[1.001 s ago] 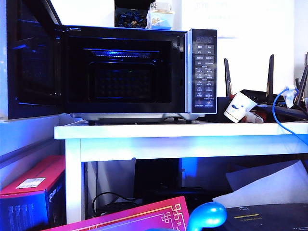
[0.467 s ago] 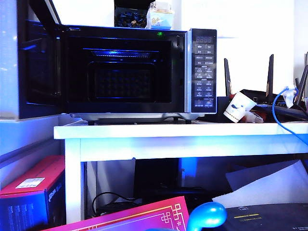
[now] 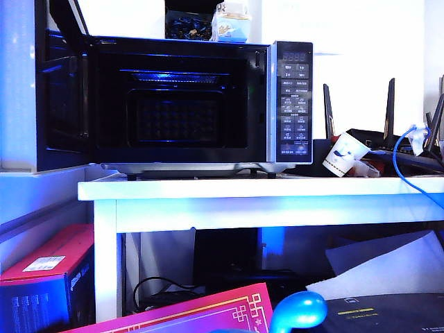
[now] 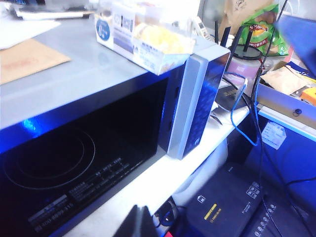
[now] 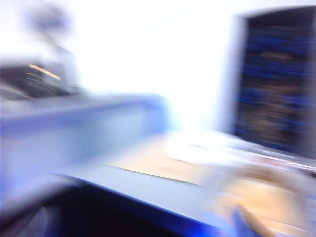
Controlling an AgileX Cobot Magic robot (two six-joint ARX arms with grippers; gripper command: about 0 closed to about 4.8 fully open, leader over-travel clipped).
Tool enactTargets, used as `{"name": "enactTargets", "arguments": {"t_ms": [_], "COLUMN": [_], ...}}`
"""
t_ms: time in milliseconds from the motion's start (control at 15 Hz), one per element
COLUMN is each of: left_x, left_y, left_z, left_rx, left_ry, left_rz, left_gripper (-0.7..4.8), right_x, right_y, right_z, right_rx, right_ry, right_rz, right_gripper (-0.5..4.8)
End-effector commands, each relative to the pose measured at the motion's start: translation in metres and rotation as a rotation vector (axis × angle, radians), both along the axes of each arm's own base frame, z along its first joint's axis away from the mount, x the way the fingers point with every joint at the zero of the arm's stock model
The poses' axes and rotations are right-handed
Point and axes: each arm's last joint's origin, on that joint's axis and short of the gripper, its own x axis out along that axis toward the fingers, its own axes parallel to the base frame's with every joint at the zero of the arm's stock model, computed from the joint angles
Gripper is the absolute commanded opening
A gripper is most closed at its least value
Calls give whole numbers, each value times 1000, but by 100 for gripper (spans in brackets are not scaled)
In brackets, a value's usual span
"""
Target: Open the microwave door, place the box of snacks from the top of the microwave inside, then close the microwave door.
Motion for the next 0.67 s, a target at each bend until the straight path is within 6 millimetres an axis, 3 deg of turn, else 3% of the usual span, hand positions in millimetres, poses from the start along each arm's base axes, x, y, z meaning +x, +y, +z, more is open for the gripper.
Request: {"name": "enactTargets", "arguments": {"t_ms": [67, 400, 667], "left_x": [-1, -2, -7], "left_y": [0, 0, 0], "left_z": [6, 12, 17], "left_rx": [-8, -21, -22], "left_ry": [-51, -93, -108], "left_rz": [-15, -24, -24], "left_gripper": [-5, -5, -5], "right_x": [14, 58, 85], "right_y": [3, 27, 41], "right_z": [10, 23, 20], "right_rx": [-36, -26, -30], "right_ry": [-38, -18, -53], "right_rz": [-172, -238, -294], "right_gripper": [479, 479, 479]}}
